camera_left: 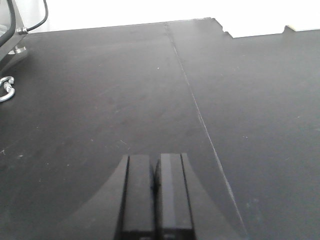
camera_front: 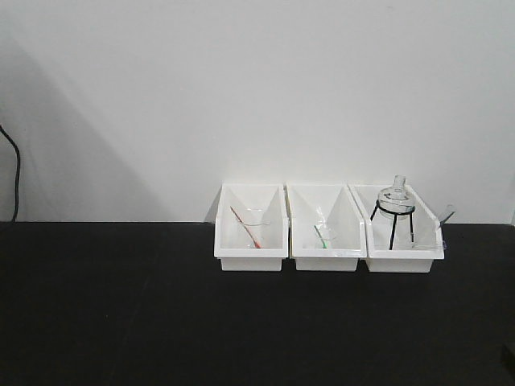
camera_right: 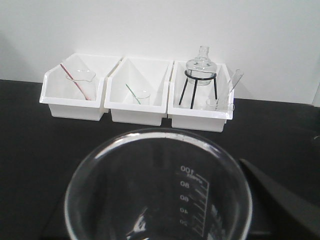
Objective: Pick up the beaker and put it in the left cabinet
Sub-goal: 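Lift the beaker off the bench with the right gripper, then drive the base to the grey cabinet holding the beaker in the right gripper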
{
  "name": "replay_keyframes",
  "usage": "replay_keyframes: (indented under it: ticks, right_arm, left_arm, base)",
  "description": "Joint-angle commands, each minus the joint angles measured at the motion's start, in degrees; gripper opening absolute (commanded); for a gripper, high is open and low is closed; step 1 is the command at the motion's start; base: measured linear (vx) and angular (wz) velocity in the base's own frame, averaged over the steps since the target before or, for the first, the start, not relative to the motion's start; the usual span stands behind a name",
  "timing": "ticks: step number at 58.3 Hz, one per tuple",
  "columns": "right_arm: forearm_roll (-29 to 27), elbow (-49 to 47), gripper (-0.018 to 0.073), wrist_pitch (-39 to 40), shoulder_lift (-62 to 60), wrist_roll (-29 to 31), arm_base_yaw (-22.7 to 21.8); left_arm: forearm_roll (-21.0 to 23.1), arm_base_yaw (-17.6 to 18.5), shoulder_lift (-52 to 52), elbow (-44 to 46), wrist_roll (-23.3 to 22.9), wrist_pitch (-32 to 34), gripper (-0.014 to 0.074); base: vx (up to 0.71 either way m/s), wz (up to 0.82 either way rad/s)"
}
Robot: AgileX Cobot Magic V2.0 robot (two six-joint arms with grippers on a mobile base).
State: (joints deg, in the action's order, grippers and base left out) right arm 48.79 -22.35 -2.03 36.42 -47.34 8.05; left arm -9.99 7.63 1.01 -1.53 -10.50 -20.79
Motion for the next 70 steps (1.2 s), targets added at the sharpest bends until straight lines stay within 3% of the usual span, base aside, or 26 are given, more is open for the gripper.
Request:
replay_keyframes:
  ticks: [1, 38, 70]
  right_arm:
    - [1.5, -1.6, -0.0004, 3.8, 0.0, 0.6, -0.1]
    - [1.5, -1.6, -0.0004, 3.6, 0.0, 0.6, -0.1]
    - [1.5, -1.6, -0.0004, 3.6, 0.0, 0.6, -0.1]
  left_arm:
    - [0.0, -0.1, 0.6, 0.7, -0.2, 4.3, 0.0004]
    - [0.0, -0.1, 0.6, 0.7, -0.2, 4.3, 0.0004]
    - [0.0, -0.1, 0.6, 0.7, -0.2, 4.3, 0.0004]
  base:
    - [0.0, 0.0]
    - [-0.01, 0.06]
    - [-0.12, 0.53]
